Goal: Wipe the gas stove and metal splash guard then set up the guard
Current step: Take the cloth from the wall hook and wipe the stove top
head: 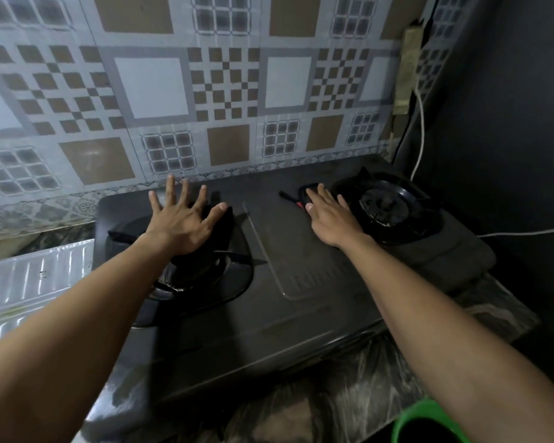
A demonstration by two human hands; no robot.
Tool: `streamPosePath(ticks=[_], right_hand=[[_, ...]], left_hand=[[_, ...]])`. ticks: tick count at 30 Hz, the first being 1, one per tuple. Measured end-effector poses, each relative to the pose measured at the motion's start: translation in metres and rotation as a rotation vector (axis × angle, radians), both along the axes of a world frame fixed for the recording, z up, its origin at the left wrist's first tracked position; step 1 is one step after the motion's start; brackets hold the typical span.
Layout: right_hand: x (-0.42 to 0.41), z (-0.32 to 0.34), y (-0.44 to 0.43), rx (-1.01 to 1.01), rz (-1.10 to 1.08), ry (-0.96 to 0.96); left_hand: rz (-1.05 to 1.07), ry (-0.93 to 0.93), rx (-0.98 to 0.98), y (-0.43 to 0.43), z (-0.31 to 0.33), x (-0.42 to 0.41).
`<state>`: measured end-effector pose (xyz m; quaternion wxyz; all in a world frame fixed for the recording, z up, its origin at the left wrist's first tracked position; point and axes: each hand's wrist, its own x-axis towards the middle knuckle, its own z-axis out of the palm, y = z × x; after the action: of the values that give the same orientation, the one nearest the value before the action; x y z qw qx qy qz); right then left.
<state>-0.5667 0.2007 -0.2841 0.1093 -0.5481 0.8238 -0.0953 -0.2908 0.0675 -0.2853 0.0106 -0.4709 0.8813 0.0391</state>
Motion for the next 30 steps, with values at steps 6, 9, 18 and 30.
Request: streamPosePath(ticks=[6, 9, 18, 30], right_hand=[[0.013, -0.007, 0.050, -0.042, -0.076, -0.003], [0.021, -0.002, 0.036, -0.021, -0.107, 0.036], [0.111, -0.006, 0.028, -0.101, 0.243, 0.013], [0.109, -0.006, 0.065, -0.086, 0.220, 0.012]], left_hand=[[-0.004, 0.035, 0.050, -0.002, 0.003, 0.000], [-0.007, 0.033, 0.071, 0.000, 0.006, 0.000], [-0.016, -0.005, 0.071, 0.001, 0.008, 0.001], [-0.053, 0.172, -0.033, 0.047, 0.021, -0.015]])
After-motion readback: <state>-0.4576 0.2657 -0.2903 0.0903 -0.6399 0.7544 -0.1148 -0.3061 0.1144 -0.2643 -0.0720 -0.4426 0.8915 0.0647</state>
